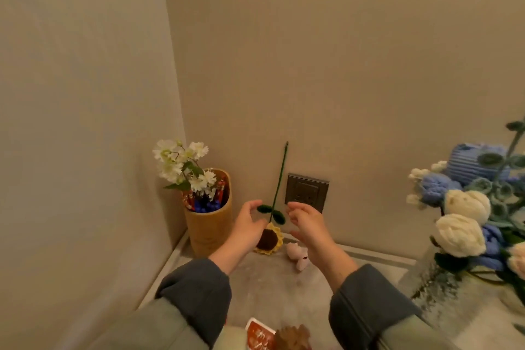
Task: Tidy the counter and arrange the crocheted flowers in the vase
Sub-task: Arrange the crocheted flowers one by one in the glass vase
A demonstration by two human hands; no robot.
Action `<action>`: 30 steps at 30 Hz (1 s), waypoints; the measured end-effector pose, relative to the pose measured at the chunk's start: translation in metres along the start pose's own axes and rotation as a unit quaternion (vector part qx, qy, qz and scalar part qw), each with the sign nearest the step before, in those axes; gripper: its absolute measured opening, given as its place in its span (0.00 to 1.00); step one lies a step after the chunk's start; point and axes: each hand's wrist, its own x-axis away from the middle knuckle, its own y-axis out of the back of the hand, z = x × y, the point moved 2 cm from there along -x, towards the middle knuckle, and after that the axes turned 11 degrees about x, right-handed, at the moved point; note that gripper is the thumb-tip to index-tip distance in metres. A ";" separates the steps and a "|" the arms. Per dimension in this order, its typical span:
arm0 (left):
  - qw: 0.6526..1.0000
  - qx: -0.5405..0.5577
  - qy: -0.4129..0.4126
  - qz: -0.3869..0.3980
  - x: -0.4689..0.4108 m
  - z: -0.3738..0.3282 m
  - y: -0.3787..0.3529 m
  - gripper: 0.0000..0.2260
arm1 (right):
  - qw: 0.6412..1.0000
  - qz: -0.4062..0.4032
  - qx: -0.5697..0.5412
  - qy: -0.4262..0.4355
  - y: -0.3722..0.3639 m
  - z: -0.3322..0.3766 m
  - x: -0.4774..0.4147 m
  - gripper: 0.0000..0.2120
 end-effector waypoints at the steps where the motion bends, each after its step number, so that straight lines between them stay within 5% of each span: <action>1: 1.000 -0.010 -0.009 0.004 -0.008 0.004 0.000 0.21 | 1.000 0.002 0.010 -0.006 -0.003 -0.002 -0.007 0.17; 15: 0.999 -0.003 -0.051 -0.004 -0.046 0.028 -0.015 0.09 | 0.999 0.024 -0.020 -0.016 -0.017 -0.012 -0.024 0.19; 30: 0.992 0.067 -0.105 0.028 0.089 -0.051 -0.011 0.08 | 0.982 -0.049 0.038 0.176 0.036 0.017 0.118 0.06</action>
